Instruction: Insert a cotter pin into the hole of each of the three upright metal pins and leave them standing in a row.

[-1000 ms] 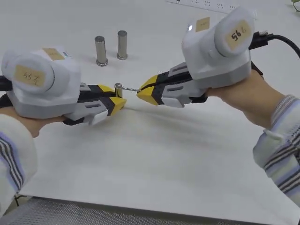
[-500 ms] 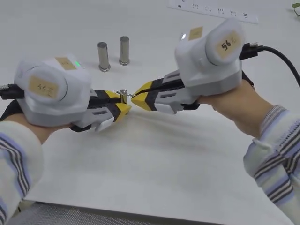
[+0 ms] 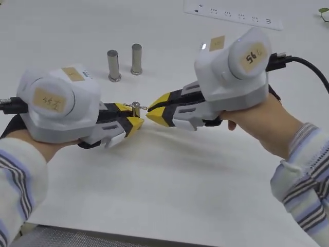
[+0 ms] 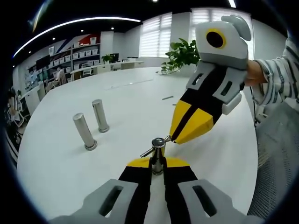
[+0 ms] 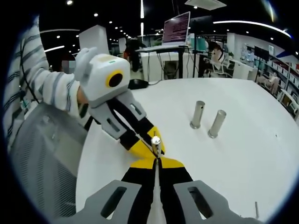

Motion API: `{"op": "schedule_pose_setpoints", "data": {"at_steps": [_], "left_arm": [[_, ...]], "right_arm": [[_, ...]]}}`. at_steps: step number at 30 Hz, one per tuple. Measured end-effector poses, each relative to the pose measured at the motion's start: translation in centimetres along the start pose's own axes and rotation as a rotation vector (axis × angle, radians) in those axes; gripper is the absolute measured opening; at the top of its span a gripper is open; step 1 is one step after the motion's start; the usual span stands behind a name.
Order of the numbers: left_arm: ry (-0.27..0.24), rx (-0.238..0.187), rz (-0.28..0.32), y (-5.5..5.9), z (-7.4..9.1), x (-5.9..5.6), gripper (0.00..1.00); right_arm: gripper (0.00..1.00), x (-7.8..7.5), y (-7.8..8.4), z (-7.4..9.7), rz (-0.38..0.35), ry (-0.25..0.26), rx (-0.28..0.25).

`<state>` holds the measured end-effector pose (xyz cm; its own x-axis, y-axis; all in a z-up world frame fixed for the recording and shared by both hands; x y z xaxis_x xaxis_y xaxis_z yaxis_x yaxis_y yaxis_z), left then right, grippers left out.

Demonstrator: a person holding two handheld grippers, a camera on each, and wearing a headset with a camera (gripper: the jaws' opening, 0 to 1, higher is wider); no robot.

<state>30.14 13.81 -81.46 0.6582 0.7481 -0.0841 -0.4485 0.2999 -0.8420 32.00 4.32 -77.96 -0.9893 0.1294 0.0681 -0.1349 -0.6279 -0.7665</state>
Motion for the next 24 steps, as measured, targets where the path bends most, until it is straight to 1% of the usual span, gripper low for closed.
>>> {"op": "schedule_pose_setpoints", "data": {"at_steps": [2,8,10,12,16,19,21,24], "left_arm": [[0.0,-0.001,0.0,0.01,0.0,-0.01,0.07],[-0.001,-0.005,0.002,0.07,-0.02,-0.04,0.07],[-0.003,-0.008,0.003,0.08,-0.02,-0.04,0.07],[-0.007,-0.01,0.001,0.08,-0.01,-0.03,0.07],[-0.008,-0.024,0.017,0.16,0.0,0.04,0.07],[-0.009,-0.027,0.012,0.17,-0.01,0.02,0.07],[-0.011,-0.034,0.035,0.19,-0.02,0.1,0.07],[-0.008,-0.043,0.024,0.25,0.01,0.1,0.07]], "right_arm": [[0.03,-0.2,0.07,-0.11,-0.011,-0.004,-0.007],[0.03,-0.49,-0.33,-0.53,-0.021,0.009,-0.023],[0.03,-0.48,-0.49,-0.67,-0.027,0.003,-0.029],[0.03,-0.43,-0.63,-0.76,-0.017,0.004,-0.032],[0.03,-0.37,-0.63,-0.93,-0.018,-0.002,-0.031],[0.03,-0.37,-0.61,-0.97,-0.014,-0.001,-0.029],[0.03,-0.36,-0.59,-0.91,-0.014,0.001,-0.028],[0.03,-0.54,-0.52,-0.65,-0.018,0.011,-0.03]]}}
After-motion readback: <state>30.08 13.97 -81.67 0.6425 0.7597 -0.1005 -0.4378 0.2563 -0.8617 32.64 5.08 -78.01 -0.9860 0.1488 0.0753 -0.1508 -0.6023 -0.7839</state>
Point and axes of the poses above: the centre of the closed fingertips' face, and the gripper's own axes: z roughly backward along the fingers, x roughly to its left, y roughly out of its underside, the point moved 6 cm from there along z, roughly backward along the fingers, and after that the axes turned 1 degree about x, right-handed, at the moved point
